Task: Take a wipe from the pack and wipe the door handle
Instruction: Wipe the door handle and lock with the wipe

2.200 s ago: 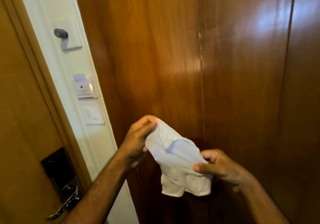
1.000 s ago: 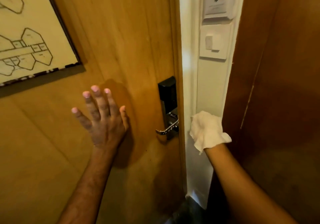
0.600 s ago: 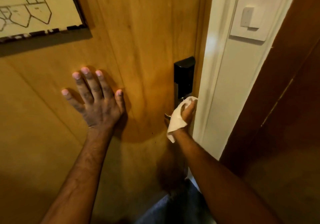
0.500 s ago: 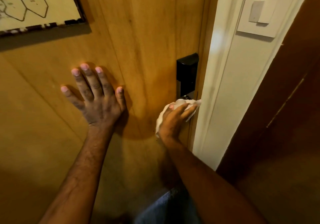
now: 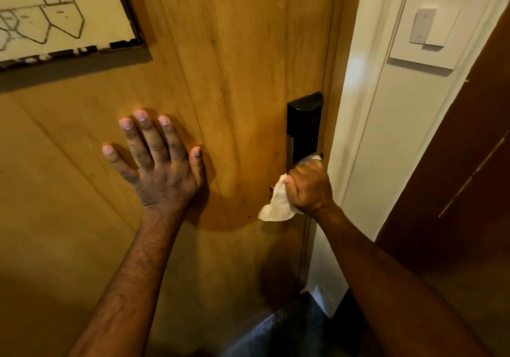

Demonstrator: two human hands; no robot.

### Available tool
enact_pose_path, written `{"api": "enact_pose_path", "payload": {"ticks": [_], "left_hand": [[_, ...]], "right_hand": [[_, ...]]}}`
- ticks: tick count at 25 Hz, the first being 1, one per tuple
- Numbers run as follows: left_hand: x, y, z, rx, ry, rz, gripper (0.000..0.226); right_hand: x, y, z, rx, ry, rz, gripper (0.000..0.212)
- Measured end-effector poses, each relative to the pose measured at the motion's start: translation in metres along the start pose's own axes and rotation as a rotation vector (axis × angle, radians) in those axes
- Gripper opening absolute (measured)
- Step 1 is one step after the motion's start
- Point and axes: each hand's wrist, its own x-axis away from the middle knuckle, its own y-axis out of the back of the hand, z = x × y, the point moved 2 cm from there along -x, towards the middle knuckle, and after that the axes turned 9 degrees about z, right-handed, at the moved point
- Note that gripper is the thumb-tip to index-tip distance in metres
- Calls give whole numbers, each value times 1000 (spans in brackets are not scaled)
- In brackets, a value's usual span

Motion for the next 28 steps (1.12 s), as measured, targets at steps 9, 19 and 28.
{"api": "enact_pose_path", "payload": {"ticks": [9, 19, 28], "left_hand": [[1, -4, -2, 2, -12, -15, 72], [4, -11, 4, 10, -43, -82, 76], [2, -15, 5, 37, -53, -120, 75]], "right_hand": [[-7, -23, 80, -1334, -1435, -397, 58], [2, 1, 104, -1781, -1602, 121, 22], [10, 49, 34, -1661, -1666, 322, 38]]}}
